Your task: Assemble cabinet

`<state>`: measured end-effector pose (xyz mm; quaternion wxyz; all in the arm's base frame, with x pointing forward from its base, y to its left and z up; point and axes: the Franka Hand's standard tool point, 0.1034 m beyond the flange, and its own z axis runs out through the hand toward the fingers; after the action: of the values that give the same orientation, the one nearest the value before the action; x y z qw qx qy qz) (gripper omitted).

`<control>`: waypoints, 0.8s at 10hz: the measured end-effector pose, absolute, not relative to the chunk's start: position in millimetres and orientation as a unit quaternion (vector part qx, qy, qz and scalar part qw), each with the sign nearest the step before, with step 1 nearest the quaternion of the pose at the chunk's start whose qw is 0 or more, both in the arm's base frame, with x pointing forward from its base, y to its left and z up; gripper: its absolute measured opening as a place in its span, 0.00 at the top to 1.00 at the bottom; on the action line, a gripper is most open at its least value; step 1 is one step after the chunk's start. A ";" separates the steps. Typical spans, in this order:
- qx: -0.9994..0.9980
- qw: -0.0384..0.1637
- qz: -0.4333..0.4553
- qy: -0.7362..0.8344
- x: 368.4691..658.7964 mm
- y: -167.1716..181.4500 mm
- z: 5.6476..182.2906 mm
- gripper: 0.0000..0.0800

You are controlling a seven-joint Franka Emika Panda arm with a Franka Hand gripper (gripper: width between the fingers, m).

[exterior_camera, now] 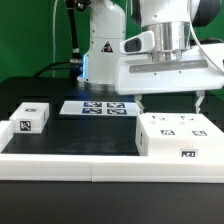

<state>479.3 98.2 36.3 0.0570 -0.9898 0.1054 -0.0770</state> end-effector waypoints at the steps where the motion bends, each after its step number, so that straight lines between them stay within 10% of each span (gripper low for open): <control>1: -0.991 0.051 -0.076 0.096 477.2 104.0 33.4 0.00; 8: -0.994 0.034 -0.077 0.067 476.1 100.3 28.5 0.00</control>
Offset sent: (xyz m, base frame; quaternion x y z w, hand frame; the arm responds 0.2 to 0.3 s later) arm 0.0108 -0.0152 -0.0049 0.0414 -0.0059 0.0029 0.9991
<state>476.1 100.3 28.5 0.0336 -0.9942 0.0669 -0.0771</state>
